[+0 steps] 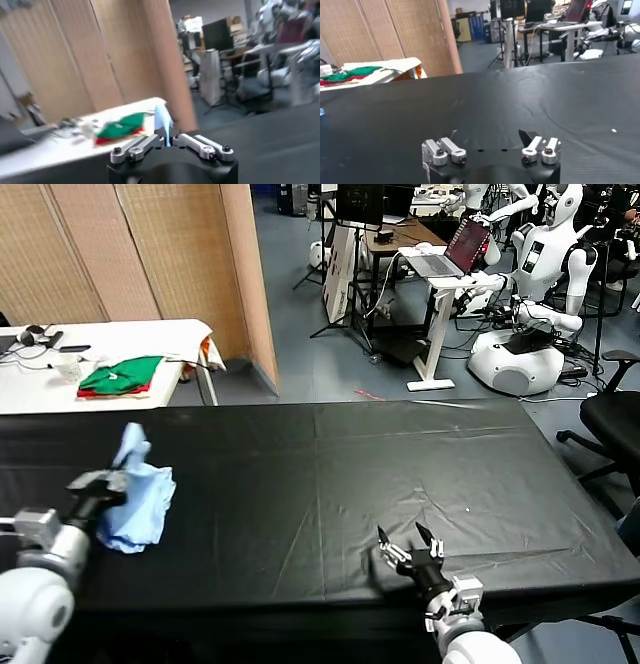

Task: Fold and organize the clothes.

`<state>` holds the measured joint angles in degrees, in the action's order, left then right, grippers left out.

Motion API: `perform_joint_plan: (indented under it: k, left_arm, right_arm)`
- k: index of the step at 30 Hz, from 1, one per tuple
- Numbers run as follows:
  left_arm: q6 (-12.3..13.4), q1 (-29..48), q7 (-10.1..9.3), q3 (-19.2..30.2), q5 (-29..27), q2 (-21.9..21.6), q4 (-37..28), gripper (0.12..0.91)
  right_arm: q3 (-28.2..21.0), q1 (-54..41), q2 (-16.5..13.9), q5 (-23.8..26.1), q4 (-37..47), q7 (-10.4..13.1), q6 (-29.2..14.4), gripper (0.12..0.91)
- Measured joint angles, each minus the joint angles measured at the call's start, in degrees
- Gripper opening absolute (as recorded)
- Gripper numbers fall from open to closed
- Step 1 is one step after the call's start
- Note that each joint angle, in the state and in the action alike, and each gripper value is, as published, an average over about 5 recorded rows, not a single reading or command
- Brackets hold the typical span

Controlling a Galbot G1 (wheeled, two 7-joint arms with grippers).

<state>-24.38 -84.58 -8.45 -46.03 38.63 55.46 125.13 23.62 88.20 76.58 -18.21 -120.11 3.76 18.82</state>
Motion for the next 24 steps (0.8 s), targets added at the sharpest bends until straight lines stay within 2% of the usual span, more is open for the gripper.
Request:
perform_joint_plan:
  k: [2, 5, 11, 16, 19, 24]
  left_arm:
    - [-0.58, 1.44, -1.20, 3.56, 2.03, 2.77, 1.02, 0.180]
    - [-0.49, 3.74, -1.38, 9.58, 1.87, 7.46, 1.08, 0.180]
    - [0.95, 6.09, 0.69, 20.60, -3.95, 16.78, -2.38, 0.180]
    - [1.39, 6.41, 2.12, 25.84, -7.14, 21.10, -4.74, 0.203]
    - [1.88, 6.28, 3.31, 27.17, -7.43, 21.87, -4.77, 0.331]
    - [3.81, 6.06, 5.10, 27.16, -7.62, 21.44, -4.14, 0.650]
  right_arm:
    - [0.05, 0.19, 0.20, 0.19, -0.01, 0.01, -0.04, 0.907]
    - [0.07, 0.39, 0.45, 0.43, -0.04, 0.02, -0.07, 0.907]
    - [0.34, -0.24, 0.30, -0.85, -0.40, 0.00, 0.50, 0.907]
    - [-0.02, -1.76, -0.60, -3.81, -0.67, 0.07, 2.12, 0.907]
    - [-0.79, -3.04, -1.24, -6.60, -0.73, 0.54, 3.74, 0.907]
    - [-2.83, -5.83, -1.48, -11.53, 0.06, 2.15, 6.69, 0.907]
